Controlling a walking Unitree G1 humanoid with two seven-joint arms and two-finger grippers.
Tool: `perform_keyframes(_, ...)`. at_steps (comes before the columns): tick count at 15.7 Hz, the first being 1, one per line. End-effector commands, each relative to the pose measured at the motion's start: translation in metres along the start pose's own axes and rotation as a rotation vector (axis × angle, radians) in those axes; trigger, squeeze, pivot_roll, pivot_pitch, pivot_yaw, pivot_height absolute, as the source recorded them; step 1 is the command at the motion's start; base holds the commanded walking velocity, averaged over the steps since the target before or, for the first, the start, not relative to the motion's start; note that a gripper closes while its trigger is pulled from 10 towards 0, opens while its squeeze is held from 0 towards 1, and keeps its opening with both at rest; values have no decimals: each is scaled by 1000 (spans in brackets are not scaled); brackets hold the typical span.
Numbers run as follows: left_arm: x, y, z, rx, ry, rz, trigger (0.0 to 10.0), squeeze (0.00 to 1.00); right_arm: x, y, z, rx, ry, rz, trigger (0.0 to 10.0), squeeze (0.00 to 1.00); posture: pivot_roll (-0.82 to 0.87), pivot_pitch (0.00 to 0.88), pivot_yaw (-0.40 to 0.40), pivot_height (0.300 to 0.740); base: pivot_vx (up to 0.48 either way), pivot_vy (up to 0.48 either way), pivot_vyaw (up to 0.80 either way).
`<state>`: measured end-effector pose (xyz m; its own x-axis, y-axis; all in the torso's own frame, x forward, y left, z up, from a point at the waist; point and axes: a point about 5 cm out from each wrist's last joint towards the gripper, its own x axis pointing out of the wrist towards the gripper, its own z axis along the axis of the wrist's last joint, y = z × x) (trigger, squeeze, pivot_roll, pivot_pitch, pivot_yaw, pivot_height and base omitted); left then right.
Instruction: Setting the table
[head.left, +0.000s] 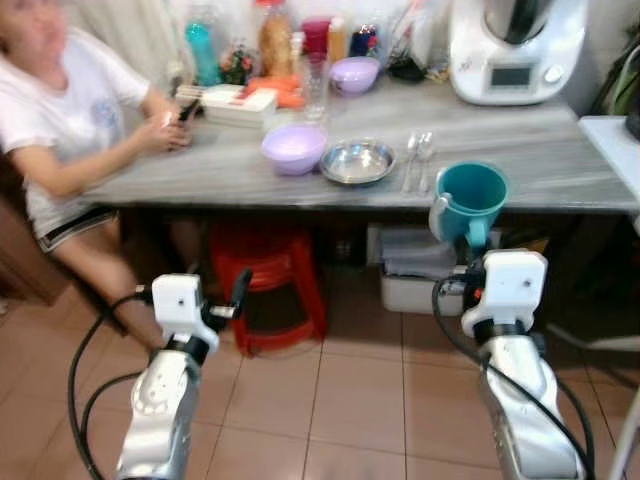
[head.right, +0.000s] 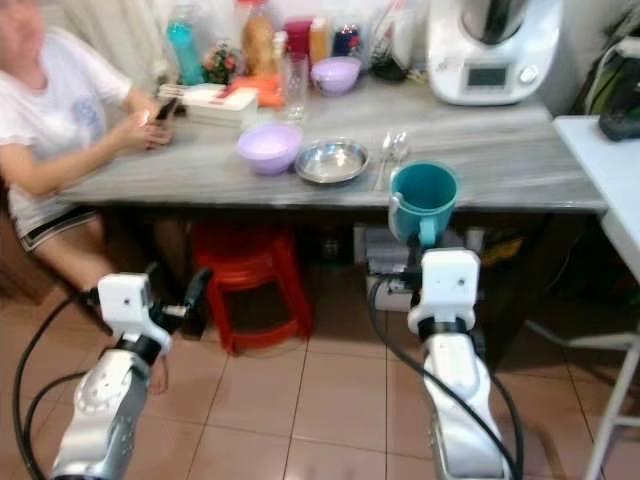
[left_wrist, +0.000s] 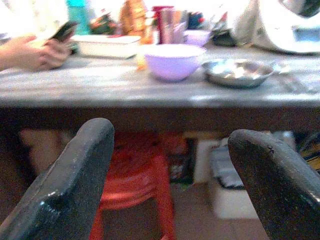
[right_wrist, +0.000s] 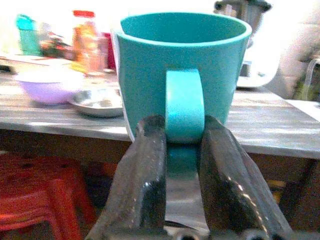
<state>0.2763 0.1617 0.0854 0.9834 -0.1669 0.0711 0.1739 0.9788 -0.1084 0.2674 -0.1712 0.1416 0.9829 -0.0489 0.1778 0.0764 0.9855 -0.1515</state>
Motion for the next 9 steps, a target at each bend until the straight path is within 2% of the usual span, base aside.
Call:
perform_keyframes(1, 3, -7, 4, -1, -13, -34, 10000, 0, -1, -7, 1, -8, -7, -29, 10000, 0, -132, 14, 105, 740, 480, 0, 0)
perform_keyframes(9, 6, -12, 4, -15, -7, -60, 10000, 0, 0, -8, 1, -18, -17, -32, 10000, 0, -141, 0, 108, 740, 480, 0, 0)
